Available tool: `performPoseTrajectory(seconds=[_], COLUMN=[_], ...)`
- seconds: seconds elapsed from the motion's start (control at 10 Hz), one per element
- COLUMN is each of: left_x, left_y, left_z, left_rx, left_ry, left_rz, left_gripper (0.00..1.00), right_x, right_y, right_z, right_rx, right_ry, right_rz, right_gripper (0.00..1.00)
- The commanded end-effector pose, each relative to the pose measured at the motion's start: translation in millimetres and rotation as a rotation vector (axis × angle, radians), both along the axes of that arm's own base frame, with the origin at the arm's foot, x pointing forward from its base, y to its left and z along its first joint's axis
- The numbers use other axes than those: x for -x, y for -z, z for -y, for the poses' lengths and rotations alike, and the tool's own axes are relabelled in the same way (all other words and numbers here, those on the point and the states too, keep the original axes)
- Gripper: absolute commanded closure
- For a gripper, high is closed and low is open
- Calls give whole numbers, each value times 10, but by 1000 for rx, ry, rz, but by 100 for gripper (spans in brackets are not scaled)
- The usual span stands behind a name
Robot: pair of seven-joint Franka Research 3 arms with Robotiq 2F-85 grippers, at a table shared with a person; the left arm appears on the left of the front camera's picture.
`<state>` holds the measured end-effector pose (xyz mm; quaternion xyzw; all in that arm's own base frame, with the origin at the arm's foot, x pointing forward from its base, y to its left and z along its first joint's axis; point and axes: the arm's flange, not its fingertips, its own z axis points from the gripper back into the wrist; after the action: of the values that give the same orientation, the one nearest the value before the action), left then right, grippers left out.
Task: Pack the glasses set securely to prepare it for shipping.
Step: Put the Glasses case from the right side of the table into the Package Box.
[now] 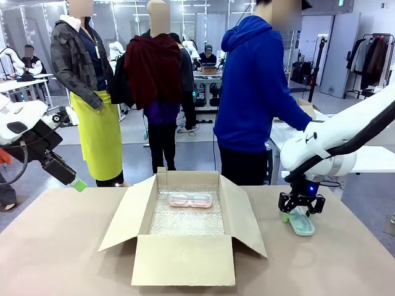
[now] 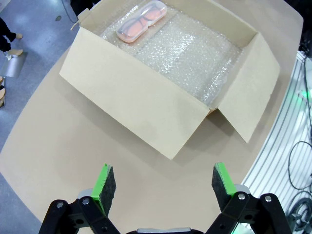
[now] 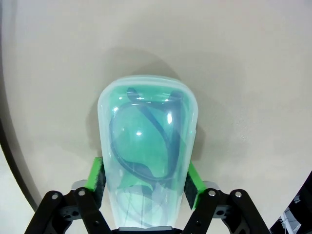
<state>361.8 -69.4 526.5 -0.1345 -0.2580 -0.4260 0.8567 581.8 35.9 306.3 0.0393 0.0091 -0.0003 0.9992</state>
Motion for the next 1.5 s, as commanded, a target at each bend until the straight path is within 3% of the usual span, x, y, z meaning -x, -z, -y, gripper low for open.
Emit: performPoseTrajectory(seconds=[0.0, 0.1, 0.2, 0.5, 0.7, 0.9, 1.1, 1.3, 1.4], left_x=[-1, -1, -1, -1, -1, -1, -1, -1, -1], left_y=[-10, -10, -10, -10, -10, -10, -10, -10, -10], left_z=[-31, -31, -31, -31, -31, -31, -31, -31, -31], left_rx=[21, 21, 21, 21, 21, 21, 21, 21, 21], left_ry=[24, 24, 24, 24, 24, 24, 24, 24, 24], left_rz=[1, 1, 1, 1, 1, 1, 1, 1, 1], left_gripper=[0, 0, 0, 0, 0, 0, 0, 0, 0], right_x=[28, 44, 71, 309, 445, 560, 655, 559, 539], right_y=[38, -21, -156, -936, -1445, -1793, -2091, -2057, -1948], right_z=[-110, -128, -150, -186, -294, -489, -1126, -1989, -2446], right_rx=[40, 31, 15, -6, -7, -67, -42, 15, 39], right_ry=[25, 27, 25, -122, -308, -706, -1177, -1393, -1475], right_rz=[2, 9, 14, 21, 24, 85, 90, 107, 67], right_gripper=[57, 60, 77, 80, 80, 80, 80, 80, 80])
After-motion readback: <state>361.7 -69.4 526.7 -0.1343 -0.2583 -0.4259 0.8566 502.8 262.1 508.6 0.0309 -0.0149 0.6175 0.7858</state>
